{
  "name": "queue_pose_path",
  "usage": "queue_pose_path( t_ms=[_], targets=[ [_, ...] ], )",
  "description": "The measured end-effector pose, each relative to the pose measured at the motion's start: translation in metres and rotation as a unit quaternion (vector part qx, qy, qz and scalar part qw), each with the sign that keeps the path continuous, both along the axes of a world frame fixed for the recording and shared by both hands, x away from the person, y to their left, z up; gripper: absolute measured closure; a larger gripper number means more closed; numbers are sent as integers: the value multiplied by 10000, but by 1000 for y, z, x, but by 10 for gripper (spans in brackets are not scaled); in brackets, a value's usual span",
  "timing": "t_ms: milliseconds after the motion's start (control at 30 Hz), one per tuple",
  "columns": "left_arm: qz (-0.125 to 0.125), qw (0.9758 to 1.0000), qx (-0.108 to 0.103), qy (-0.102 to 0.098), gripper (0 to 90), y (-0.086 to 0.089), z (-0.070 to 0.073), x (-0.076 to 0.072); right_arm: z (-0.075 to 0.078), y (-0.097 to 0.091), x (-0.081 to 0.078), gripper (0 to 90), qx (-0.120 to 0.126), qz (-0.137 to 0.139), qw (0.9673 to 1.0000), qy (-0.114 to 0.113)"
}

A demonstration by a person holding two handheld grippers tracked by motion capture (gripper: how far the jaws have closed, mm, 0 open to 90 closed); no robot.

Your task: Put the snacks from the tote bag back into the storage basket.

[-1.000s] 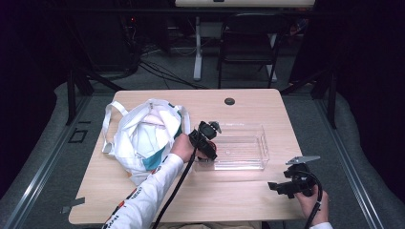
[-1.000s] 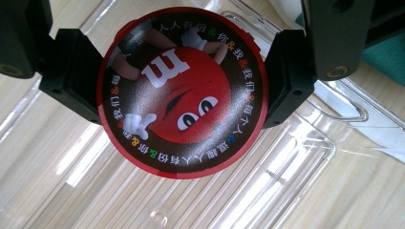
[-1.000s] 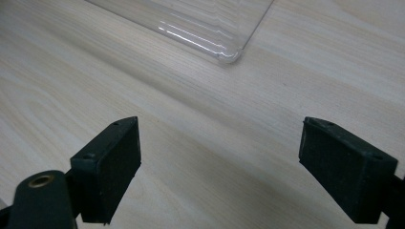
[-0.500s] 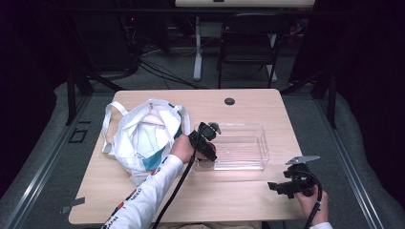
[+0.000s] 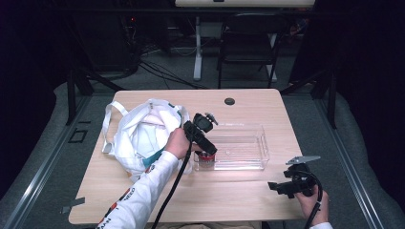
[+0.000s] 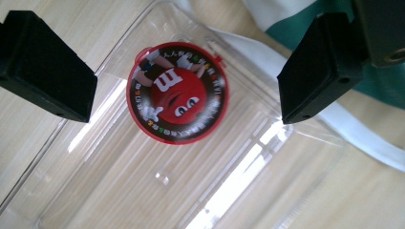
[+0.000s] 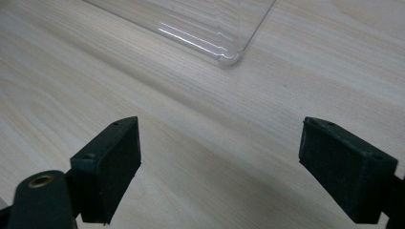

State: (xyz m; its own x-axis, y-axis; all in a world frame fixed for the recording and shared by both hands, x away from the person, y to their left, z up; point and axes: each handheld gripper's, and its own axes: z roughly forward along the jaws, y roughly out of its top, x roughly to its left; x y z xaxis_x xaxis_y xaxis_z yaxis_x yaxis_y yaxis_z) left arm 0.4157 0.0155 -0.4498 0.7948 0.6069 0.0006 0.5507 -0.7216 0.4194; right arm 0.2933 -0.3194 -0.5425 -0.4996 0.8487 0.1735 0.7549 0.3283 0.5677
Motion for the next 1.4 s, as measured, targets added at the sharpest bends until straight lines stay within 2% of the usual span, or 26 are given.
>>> queue_pose_path(
  t_ms=[200,333,500,700,800,933,1033,1133,1200,1267,1300,1400],
  targets=[
    [201,9993,-93,-299,13,26,21,-4,0,-1,0,140,14,-36,10000,-21],
    [425,9977,-283,-453,4,48,33,-9,0,-1,0,140,23,-46,10000,-39],
    [579,9959,-353,-604,4,75,46,-17,1,-1,-1,140,26,-50,10000,-33],
    [780,9930,-333,-825,4,107,55,-32,2,-3,-1,140,29,-77,10000,-43],
    [882,9917,-297,-882,4,124,58,-40,3,-2,-1,140,19,-72,10000,-41],
    [1088,9886,-296,-1001,4,146,57,-51,3,-3,-2,140,18,-75,10000,-38],
    [1236,9869,-261,-1007,4,162,56,-58,3,-3,-2,140,24,-109,9999,-57],
    [1416,9837,-270,-1075,4,177,53,-66,4,-2,-3,140,12,-123,9999,-67],
    [1499,9827,-284,-1053,4,188,51,-70,4,-3,-3,140,-14,-131,9999,-87],
    [1650,9797,-282,-1104,4,198,47,-75,4,-3,-3,140,-22,-140,9998,-101],
    [1685,9797,-312,-1044,4,204,46,-77,4,-3,-3,140,-21,-139,9999,-99],
    [1887,9757,-313,-1071,4,218,41,-84,4,-2,-3,141,-3,-106,9999,-77]
  ],
)
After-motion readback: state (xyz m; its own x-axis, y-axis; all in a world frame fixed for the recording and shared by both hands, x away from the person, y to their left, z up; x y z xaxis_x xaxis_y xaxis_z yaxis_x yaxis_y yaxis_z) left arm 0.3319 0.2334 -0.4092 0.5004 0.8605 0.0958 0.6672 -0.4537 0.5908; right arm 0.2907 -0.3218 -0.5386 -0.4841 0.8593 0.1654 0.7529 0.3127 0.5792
